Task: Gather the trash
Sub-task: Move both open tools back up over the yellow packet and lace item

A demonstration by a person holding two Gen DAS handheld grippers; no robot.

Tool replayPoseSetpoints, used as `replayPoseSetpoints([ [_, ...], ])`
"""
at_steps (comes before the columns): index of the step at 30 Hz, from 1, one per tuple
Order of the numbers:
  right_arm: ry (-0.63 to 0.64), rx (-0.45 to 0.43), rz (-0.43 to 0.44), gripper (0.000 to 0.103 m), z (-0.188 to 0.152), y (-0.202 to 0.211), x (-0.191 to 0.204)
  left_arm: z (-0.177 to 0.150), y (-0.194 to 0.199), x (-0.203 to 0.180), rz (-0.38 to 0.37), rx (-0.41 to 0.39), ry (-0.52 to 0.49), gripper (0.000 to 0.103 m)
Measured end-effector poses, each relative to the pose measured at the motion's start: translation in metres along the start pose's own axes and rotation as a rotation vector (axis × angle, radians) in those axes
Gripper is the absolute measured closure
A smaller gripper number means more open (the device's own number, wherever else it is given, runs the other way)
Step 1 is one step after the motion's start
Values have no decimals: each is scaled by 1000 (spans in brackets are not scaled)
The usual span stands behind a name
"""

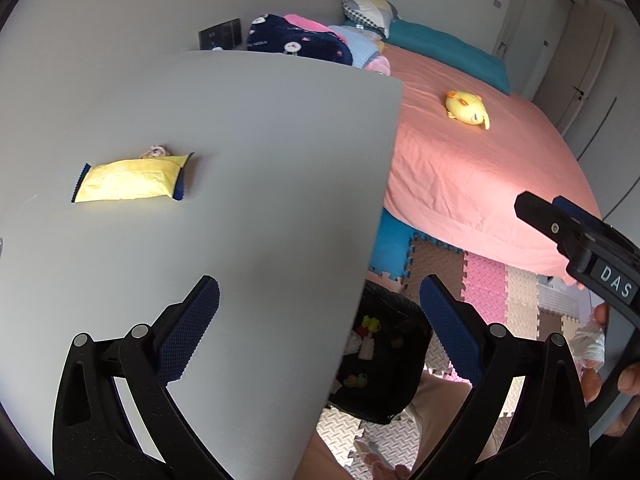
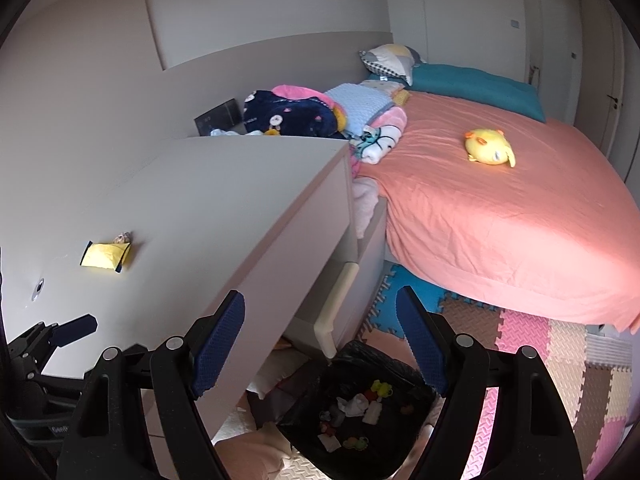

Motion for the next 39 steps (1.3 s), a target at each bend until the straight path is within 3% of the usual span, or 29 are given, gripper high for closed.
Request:
replayPoseSetpoints([
  [15,43,33,43,25,9,-27,34,6,-8,50,72,19,135,6],
  [22,76,44,103,25,11,-41,54,8,-14,80,94,26,209,6],
  [39,109,107,151,25,15,-95,104,13,-34,150,170,61,379,6],
])
Point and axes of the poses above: each gripper's, at about its wrist camera, not at the fingertips, and y roughly against the way its jaws point, x to its left, z to its top, the point moved 5 cm from there along -y, roughly the way its jaws point, and after that the axes turned 15 degrees about -y, right-handed, at the moved point
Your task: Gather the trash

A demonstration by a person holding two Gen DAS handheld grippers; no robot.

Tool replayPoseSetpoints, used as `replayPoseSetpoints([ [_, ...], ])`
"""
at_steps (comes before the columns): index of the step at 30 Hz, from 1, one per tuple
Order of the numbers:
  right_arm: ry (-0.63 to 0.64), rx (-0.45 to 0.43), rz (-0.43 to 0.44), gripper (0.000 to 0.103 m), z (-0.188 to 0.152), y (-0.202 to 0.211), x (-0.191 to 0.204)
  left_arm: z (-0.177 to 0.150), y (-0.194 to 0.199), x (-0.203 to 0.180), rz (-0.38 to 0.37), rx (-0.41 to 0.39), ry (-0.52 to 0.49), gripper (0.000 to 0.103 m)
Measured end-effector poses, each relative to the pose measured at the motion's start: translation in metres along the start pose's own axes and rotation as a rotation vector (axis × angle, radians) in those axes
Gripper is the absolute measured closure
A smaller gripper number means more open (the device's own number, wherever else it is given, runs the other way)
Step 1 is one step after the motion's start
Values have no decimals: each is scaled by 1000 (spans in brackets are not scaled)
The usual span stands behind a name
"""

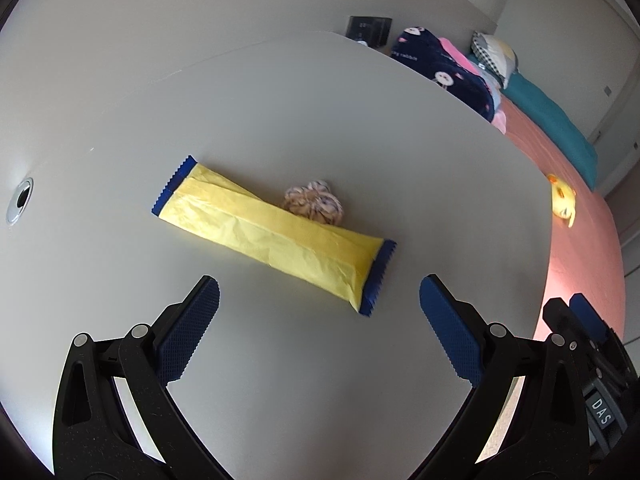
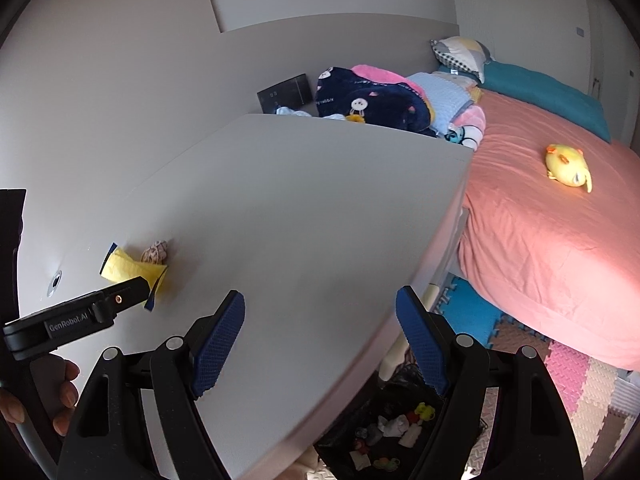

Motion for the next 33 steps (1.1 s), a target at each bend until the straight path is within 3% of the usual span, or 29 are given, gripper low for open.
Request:
replayPoseSetpoints([
  [20,26,21,2,25,6,-24,13,6,-26,29,69,18,72,8],
  [26,35,26,4,25,4,-27,21,3,-20,38,72,4,66,25],
  [31,51,30,15,25,1,-28,32,-3,-11,55,61,-16,87,56],
  [33,61,33,21,25,-1,-30,38,-5,-10,62,51,-22,98,62],
])
Point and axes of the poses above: each gripper's, at about its wrist camera, not at the fingertips, and y roughly against the way its jaws point, x to its left, z to its top, the point moved 5 cm from there along -y, roughly the way its jaws point, and after that the axes turned 15 degrees about -y, right-handed, at the moved point
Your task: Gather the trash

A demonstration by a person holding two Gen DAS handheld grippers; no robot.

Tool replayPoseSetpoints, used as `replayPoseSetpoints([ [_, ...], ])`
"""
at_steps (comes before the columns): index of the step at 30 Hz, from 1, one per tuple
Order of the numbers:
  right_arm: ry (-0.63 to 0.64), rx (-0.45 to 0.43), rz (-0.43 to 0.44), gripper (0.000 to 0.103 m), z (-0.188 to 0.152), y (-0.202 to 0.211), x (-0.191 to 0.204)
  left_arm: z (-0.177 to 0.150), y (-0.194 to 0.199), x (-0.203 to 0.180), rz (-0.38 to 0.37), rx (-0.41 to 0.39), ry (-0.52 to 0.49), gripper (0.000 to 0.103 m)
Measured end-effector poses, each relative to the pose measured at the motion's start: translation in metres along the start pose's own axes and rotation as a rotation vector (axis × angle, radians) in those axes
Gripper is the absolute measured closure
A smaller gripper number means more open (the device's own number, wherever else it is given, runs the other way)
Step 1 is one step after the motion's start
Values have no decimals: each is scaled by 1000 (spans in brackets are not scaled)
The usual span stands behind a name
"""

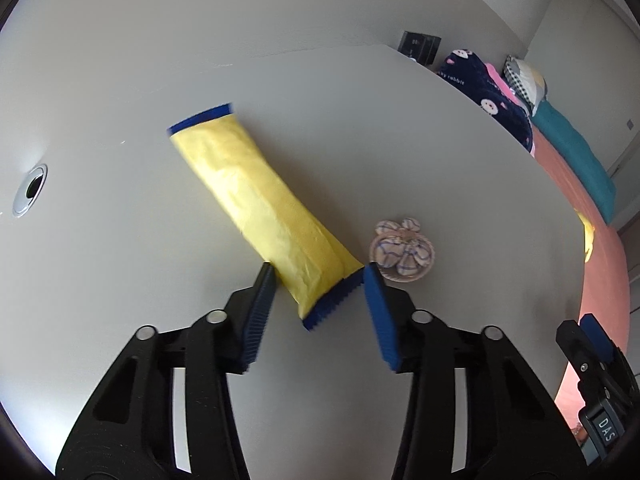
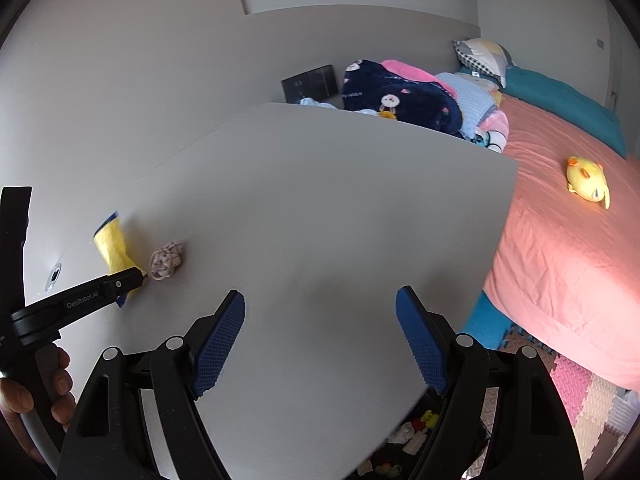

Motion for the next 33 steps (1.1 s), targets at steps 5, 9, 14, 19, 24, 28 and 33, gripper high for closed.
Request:
replayPoseSetpoints([
  [5,30,12,13,25,-6,-5,18,-5,4,16,-19,-15,19,71],
  [9,55,25,26,25,-10,-11,35,-9,10,26,-20,-30,3,75],
  [14,82,47,47,25,-15,-21,57,-12,20,39,-16,-55,-27,91],
  [19,110,60,63,25,-18,-29,79,-13,23,58,-15,-51,-10,92],
  [24,135,64,71,25,-23,-33,95,-12,20,70,-49,-25,31,91],
  [28,144,70,73,25,-25,-37,102,-13,17,79,-60,4,76,39],
  [33,156,74,78,25,-26,-43,110,-5,25,93,-15,-42,120,24],
])
Point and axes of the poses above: each gripper's, at about its wrist camera, not at the fingertips, and y roughly against the way its jaws point, x to its left, z to its top, the point moved 5 cm from there along -y, roughly the way its jaws point, and after that the axes turned 15 degrees about -y, right-handed, at the moved point
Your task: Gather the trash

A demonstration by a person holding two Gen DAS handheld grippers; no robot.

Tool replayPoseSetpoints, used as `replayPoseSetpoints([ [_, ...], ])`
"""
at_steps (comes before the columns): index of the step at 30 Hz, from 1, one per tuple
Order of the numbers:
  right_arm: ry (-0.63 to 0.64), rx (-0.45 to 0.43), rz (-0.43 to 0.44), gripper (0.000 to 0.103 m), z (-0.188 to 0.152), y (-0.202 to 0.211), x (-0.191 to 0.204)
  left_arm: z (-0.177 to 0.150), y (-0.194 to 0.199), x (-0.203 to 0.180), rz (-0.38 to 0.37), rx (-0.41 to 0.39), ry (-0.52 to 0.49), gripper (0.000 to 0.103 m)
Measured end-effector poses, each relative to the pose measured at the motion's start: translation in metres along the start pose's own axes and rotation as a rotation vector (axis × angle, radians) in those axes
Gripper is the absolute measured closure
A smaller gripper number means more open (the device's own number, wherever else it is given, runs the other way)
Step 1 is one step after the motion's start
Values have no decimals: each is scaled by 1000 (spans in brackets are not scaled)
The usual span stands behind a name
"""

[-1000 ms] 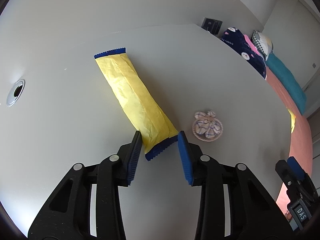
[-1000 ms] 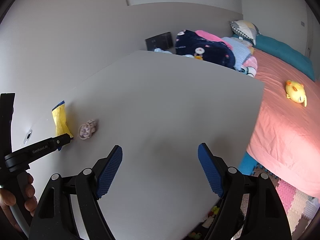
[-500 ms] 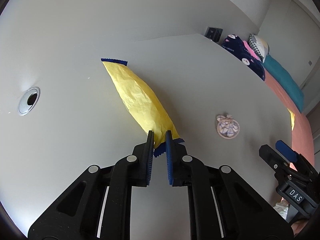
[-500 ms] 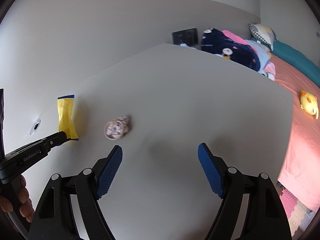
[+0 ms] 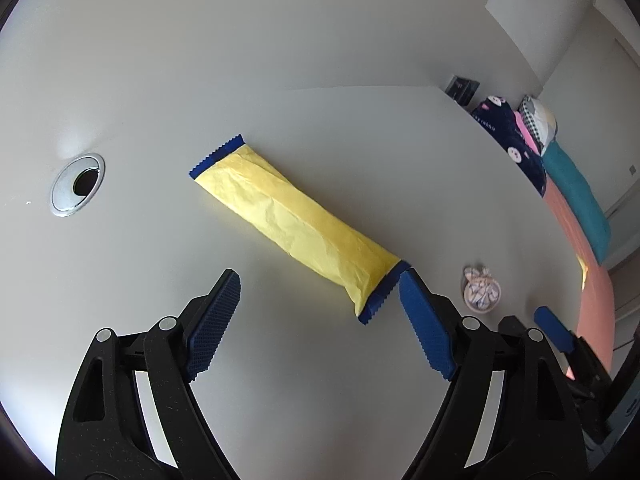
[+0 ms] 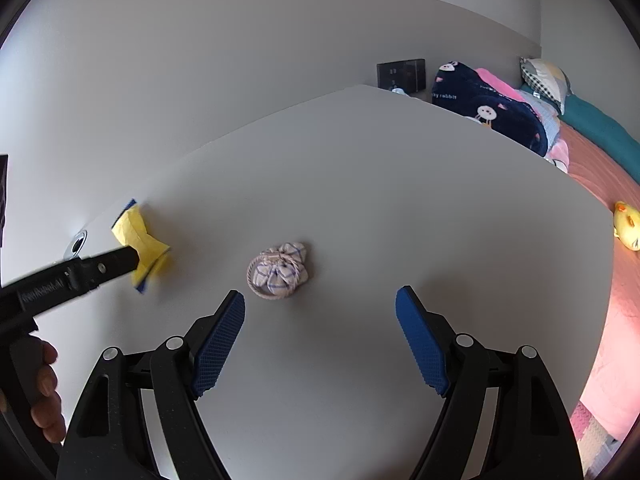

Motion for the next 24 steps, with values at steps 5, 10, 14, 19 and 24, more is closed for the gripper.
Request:
replayPoseSetpoints([
  [5,13,0,-7,25,5,-8,5,12,-13,14,18,18,75,24],
  [10,35,-2,-17,25,11,-20,10,23,-21,15,50,11,80,24],
  [14,60,0,-26,31,12,-28,14,26,-31,13,70,29,66,24],
  [19,74,13,-15,44,13,-34,19,25,-35,17,132,42,40,40],
  [24,81,49,11,65,11,-39,22,25,-34,22,160,33,15,59],
])
Point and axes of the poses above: each gripper's, at about its wrist camera, not at the fingertips, and y roughly against the way its jaws point, x to its left, z to its top, the point moved 5 cm from there along -y, roughly the way its jaws point, and after that the axes turned 15 degrees about -y, right-handed, at the moved point
